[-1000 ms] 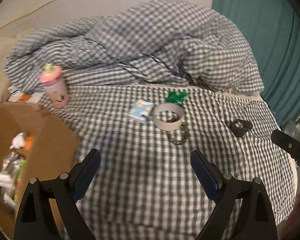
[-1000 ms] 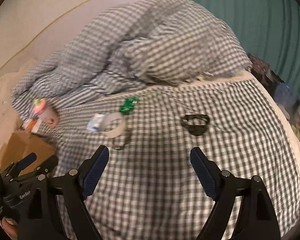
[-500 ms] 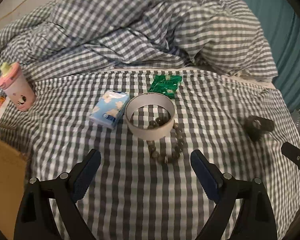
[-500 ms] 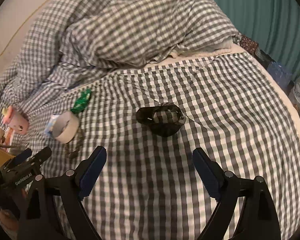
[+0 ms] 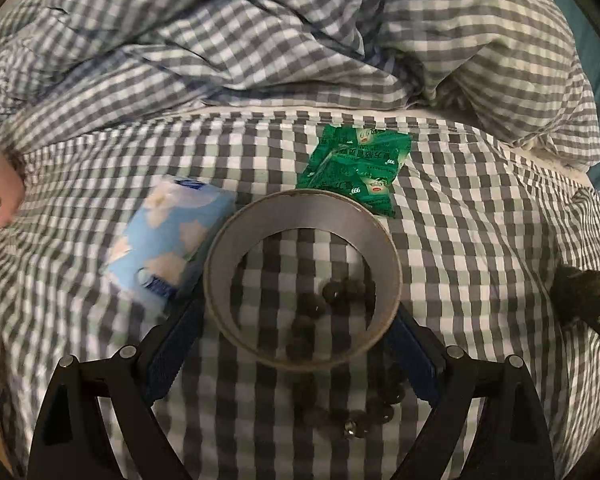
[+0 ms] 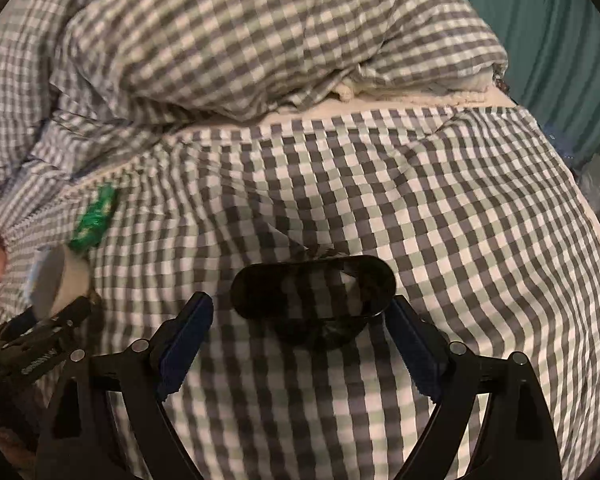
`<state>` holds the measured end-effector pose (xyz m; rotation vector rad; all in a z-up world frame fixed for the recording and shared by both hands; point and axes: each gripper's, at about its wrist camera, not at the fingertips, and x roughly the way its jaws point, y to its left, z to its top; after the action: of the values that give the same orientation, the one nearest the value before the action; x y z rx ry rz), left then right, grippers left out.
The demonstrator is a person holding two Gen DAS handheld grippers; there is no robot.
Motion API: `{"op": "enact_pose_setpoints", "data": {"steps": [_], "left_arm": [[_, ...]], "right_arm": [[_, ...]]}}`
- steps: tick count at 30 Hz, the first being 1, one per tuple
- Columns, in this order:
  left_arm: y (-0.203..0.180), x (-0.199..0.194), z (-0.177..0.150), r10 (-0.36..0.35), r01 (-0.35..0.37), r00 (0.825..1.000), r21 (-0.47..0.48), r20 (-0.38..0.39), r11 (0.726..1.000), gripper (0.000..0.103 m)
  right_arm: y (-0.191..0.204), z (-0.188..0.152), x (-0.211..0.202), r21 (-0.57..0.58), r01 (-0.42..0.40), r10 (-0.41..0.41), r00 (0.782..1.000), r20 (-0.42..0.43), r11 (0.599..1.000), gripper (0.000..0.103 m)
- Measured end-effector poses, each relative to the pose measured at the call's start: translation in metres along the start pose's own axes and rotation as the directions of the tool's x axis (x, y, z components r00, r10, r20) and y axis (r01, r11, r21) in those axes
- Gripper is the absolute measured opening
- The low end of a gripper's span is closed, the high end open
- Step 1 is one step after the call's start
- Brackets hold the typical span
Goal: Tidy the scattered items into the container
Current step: 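Grasp the white tape roll with the left tool while the right tool grasps the black hair clip, then carry the tape roll and clip into the box and open both tools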
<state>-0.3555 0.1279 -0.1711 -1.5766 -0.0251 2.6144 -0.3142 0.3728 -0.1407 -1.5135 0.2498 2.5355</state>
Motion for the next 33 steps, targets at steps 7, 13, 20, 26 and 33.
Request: {"op": "enact_pose_setpoints", "data": {"steps": [7,13,20,26,33], "left_arm": [[-0.002,0.01,0.002,0.024,-0.024,1.0,0.03,0.0,0.999,0.091],[0.001,-0.001,0.003,0.009,-0.009,1.0,0.04,-0.012,0.999,0.083],[-0.006,-0.052,-0.004,0.009,-0.013,0.998,0.069,0.056,0.998,0.083],[-0.011,-0.117,-0.01,0.018,-0.031,0.991,0.092,0.133,0.995,0.083],[-0.002,-0.184,-0.029,0.039,-0.055,0.983,0.086,0.18,0.995,0.083]], "right_arm": [[-0.013,0.004,0.022,0.055,-0.022,0.023,1.0,-0.014,0.998,0.08],[-0.021,0.001,-0.005,0.071,-0.052,0.051,0.998,0.027,0.996,0.078],[-0.021,-0.008,-0.054,0.037,-0.059,0.056,0.996,0.071,0.998,0.078],[-0.006,-0.023,-0.098,0.009,-0.079,0.078,0.991,0.11,0.997,0.078],[0.018,-0.042,-0.156,-0.04,-0.11,0.115,0.98,0.165,0.993,0.078]]}}
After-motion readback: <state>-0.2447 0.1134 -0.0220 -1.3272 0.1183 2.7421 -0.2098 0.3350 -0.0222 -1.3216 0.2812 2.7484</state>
